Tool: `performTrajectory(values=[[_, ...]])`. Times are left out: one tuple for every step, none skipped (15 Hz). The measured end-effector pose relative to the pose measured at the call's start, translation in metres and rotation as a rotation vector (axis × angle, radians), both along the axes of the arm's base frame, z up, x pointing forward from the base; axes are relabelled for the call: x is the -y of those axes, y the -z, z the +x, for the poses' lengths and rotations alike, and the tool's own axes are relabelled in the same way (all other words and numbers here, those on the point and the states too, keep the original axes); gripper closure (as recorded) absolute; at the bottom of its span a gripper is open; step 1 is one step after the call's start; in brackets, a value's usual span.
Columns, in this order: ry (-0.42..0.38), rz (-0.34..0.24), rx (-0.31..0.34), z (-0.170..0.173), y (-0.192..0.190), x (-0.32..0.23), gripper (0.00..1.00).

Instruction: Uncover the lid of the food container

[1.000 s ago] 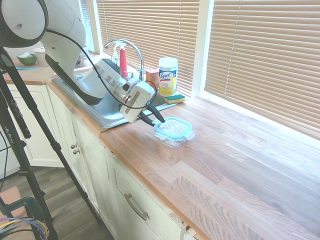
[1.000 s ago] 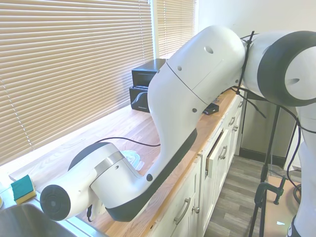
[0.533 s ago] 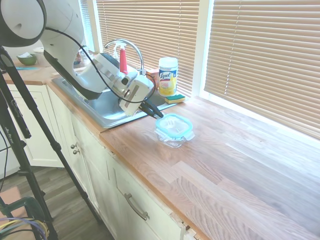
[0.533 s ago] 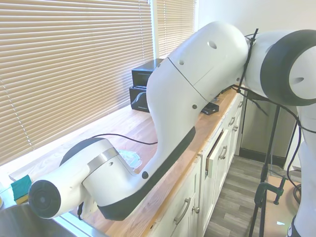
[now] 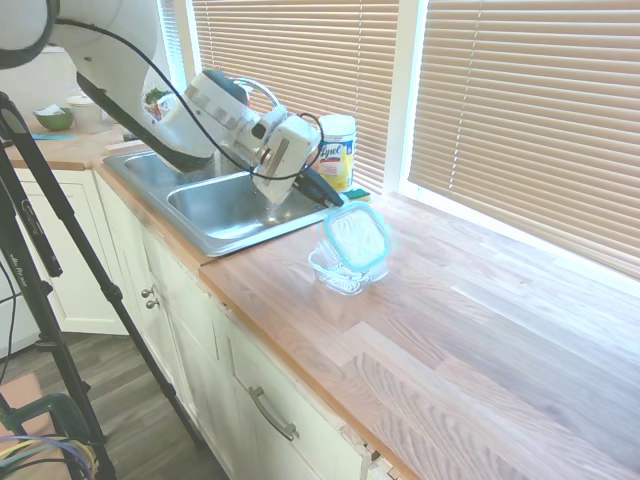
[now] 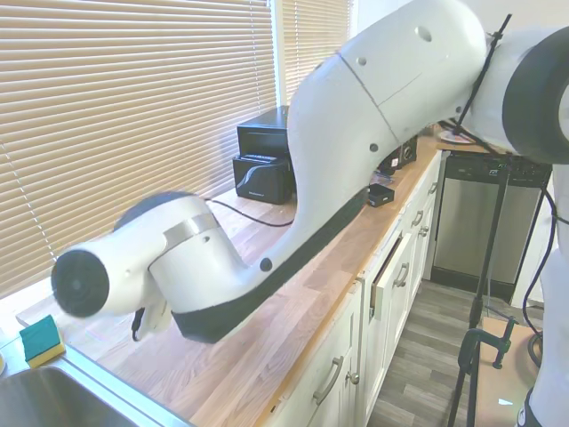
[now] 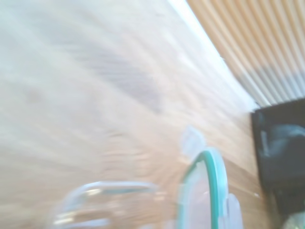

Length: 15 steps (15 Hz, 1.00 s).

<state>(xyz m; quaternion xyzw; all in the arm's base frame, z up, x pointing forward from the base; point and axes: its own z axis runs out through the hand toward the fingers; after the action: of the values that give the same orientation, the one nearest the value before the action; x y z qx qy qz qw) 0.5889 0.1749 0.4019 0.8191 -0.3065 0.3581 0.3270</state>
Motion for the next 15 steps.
performTrajectory(values=[[0.028, 0.028, 0.017, 0.001, -0.013, 0.014, 1.00], [0.055, 0.059, 0.034, 0.000, -0.025, 0.032, 1.00], [0.081, 0.092, 0.046, -0.001, -0.033, 0.049, 1.00], [0.108, 0.133, 0.057, -0.003, -0.039, 0.067, 1.00], [0.136, 0.179, 0.064, -0.005, -0.042, 0.085, 1.00], [0.166, 0.233, 0.068, -0.009, -0.041, 0.105, 1.00], [0.194, 0.300, 0.071, -0.012, -0.038, 0.126, 1.00], [0.216, 0.376, 0.074, -0.015, -0.035, 0.147, 1.00], [0.230, 0.449, 0.083, -0.017, -0.035, 0.164, 1.00], [0.238, 0.519, 0.097, -0.018, -0.039, 0.177, 1.00], [0.242, 0.591, 0.116, -0.021, -0.045, 0.188, 1.00], [0.245, 0.664, 0.135, -0.025, -0.052, 0.197, 1.00], [0.251, 0.733, 0.153, -0.030, -0.059, 0.206, 1.00], [0.257, 0.807, 0.176, -0.036, -0.066, 0.219, 1.00], [0.268, 0.877, 0.198, -0.043, -0.068, 0.235, 1.00]])
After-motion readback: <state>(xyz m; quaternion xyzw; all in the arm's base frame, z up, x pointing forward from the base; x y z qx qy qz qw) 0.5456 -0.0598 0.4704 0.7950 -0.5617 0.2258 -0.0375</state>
